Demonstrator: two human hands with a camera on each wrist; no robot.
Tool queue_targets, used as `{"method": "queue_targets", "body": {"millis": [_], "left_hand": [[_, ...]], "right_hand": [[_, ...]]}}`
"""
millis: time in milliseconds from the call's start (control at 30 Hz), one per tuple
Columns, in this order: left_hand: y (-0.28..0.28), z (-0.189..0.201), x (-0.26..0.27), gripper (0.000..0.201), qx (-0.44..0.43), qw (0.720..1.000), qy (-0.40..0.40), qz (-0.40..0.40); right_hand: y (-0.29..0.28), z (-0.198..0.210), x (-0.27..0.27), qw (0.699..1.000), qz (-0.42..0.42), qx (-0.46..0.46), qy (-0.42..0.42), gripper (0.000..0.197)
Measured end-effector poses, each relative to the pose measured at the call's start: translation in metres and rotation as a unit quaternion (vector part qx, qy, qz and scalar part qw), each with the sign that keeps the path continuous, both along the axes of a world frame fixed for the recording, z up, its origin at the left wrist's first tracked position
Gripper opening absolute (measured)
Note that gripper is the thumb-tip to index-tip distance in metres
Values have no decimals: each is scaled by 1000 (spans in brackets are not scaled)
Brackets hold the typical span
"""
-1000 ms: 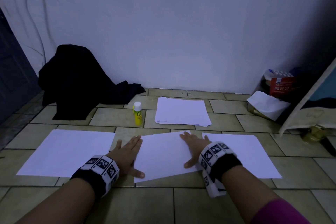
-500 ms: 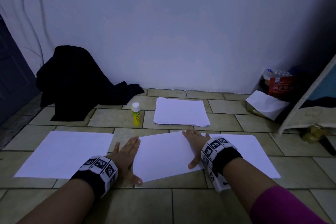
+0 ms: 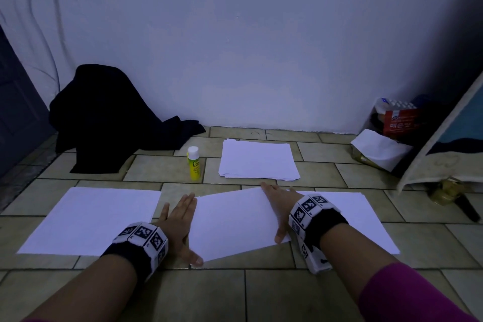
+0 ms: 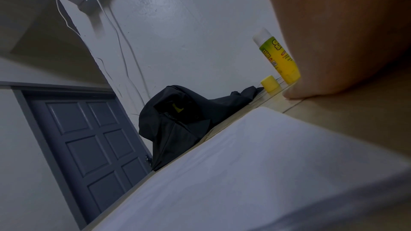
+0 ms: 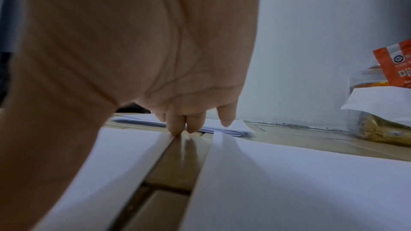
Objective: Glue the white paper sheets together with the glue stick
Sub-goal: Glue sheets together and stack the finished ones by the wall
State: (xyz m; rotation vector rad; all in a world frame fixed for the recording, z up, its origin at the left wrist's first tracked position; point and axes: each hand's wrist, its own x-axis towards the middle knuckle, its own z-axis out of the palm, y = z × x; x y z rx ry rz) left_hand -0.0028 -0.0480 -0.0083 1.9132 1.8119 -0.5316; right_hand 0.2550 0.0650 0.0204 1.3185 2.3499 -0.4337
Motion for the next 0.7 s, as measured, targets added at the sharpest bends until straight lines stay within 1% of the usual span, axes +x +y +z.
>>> {"method": "queue_targets", "body": {"millis": [167,200,267,300,367,400,433,467,567,600,633,700], "left_hand": [[-3,2,2,140,11,1000,-5,4],[-3,2,2,140,11,1000,-5,3],[-3,1,1,140,13,1000,-5,3],[-3,0,1,141,15,1000,-5,3],[-3,-1,0,141,18,1000,-6,4],[-3,-1,0,141,17,1000,-7,4],[-3,-1,0,141,16,1000,-8,4],[-3,0,0,140,16,1000,-8,4],[-3,2,2,139,16,1000,-9,4],[-3,1,1,139,16,1000,-8,4],[-3,1,1,139,17,1000,-8,3],[-2,0,0,139,16,1000,-8,5]], "right_hand": [[-2,7,-4,998,-15,-4,63,141],[-2,6,-3,996,-24,-7,85,141],[-4,6,-2,986,-54,-29,155,141],[-5,7,-1,976,-71,-42,202,139],[-7,10,2,942,-114,-62,310,131],[-9,12,3,924,-135,-65,353,124],[-11,14,5,913,-149,-60,374,115],[-13,15,7,912,-155,-55,376,103],[-21,12,12,932,-133,-67,329,65],[-23,10,14,936,-128,-78,318,56],[-25,9,15,938,-126,-88,310,51],[-27,10,18,940,-128,-102,300,46]]}}
